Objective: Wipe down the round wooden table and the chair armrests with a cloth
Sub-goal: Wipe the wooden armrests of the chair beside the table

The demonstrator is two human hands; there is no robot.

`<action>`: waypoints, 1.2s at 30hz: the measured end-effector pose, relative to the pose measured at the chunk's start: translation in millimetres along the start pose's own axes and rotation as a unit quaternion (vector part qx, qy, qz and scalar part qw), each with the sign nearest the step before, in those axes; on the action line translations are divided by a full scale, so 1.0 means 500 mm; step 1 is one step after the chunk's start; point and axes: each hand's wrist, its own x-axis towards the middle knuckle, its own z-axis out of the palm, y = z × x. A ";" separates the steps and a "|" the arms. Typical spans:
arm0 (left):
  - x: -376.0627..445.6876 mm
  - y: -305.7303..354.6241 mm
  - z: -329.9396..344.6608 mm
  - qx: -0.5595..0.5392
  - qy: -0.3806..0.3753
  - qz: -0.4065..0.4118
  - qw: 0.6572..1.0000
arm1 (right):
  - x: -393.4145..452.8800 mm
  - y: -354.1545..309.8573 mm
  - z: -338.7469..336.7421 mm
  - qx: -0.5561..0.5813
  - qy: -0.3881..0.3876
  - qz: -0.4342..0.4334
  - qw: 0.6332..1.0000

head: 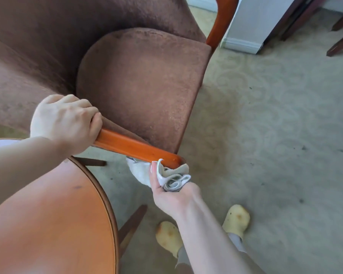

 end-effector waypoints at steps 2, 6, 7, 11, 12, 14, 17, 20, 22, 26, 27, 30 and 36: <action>0.002 0.003 -0.006 0.003 0.000 0.001 1.000 | -0.006 0.016 0.012 -0.042 0.017 0.027 0.999; -0.005 0.000 0.004 -0.001 0.005 -0.003 1.000 | 0.013 0.052 0.036 0.006 -0.005 -0.038 0.999; -0.007 -0.002 0.006 -0.003 0.006 -0.004 1.000 | 0.012 0.055 0.028 0.018 -0.025 -0.039 0.999; -0.003 -0.001 0.004 -0.005 0.002 -0.006 1.000 | -0.028 -0.005 -0.048 -0.149 -0.096 -0.092 0.980; -0.003 -0.001 0.004 -0.004 -0.001 -0.008 1.000 | -0.046 -0.027 -0.050 -0.211 -0.097 -0.141 0.962; -0.005 -0.003 0.007 0.005 -0.010 -0.011 1.000 | -0.064 -0.057 -0.009 -0.329 -0.040 -0.245 0.911; -0.003 -0.004 0.006 0.008 -0.022 -0.013 1.000 | -0.065 -0.047 0.105 -0.566 0.046 -0.317 0.759; -0.003 -0.005 0.004 0.014 -0.007 -0.012 1.000 | -0.048 0.021 0.175 -0.793 0.085 -0.367 0.479; -0.014 0.001 0.002 -0.011 0.045 -0.066 0.997 | -0.045 0.111 0.192 -0.831 0.098 -0.461 0.294; -0.011 0.038 -0.012 -0.218 0.171 -0.304 0.911 | -0.043 0.265 0.180 -0.782 -0.038 -0.583 0.220; -0.011 0.036 -0.016 -0.252 0.166 -0.305 0.903 | -0.046 0.246 0.165 -0.769 -0.083 -0.600 0.202; -0.032 -0.029 -0.034 -0.205 0.090 -0.119 0.967 | -0.073 0.079 0.089 -0.756 -0.223 -0.601 0.129; -0.021 -0.140 -0.004 -0.076 0.072 -0.126 0.987 | -0.042 0.030 0.061 -0.683 0.009 -0.632 0.367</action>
